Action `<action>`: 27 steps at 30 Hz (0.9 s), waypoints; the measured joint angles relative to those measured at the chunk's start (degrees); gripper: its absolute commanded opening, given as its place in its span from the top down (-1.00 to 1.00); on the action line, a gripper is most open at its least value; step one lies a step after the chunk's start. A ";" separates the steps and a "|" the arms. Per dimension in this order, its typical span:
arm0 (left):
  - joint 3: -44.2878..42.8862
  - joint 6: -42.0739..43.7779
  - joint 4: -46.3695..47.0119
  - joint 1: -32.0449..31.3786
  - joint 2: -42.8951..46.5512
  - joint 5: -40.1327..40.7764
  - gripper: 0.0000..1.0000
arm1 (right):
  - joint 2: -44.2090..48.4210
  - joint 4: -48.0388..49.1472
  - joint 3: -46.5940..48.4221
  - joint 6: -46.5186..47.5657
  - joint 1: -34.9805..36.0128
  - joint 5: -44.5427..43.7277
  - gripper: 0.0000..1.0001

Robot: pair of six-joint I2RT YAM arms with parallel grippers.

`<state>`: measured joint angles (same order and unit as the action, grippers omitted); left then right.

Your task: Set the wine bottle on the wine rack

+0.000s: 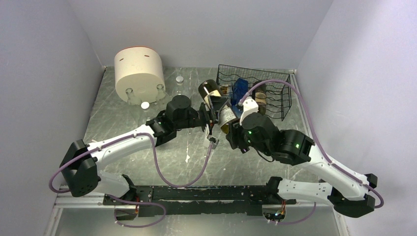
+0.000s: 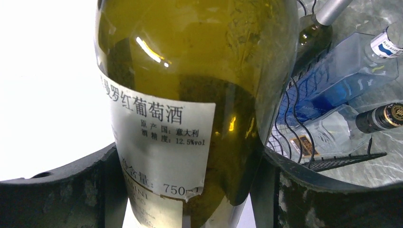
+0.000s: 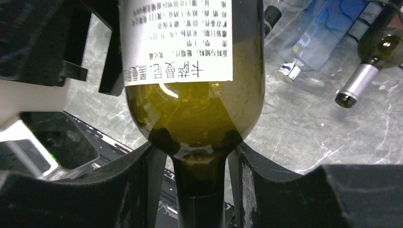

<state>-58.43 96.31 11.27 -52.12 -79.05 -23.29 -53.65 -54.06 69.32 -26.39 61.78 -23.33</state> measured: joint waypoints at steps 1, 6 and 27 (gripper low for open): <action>-0.39 -0.20 -0.59 0.02 -0.07 0.20 0.86 | -0.42 0.24 -0.46 -0.26 0.00 -0.07 -0.03; -1.16 -0.70 -2.69 0.15 -0.26 0.87 0.86 | -2.43 0.24 -1.62 -1.01 0.00 -0.55 0.04; -0.94 -6.97 -1.09 0.46 -0.24 1.55 -0.91 | -2.73 -0.15 -2.47 -1.95 0.42 -3.58 1.00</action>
<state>-59.37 89.34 10.17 -51.66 -79.29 -21.74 -56.38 -54.22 66.85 -28.34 62.19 -26.92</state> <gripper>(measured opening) 0.954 0.382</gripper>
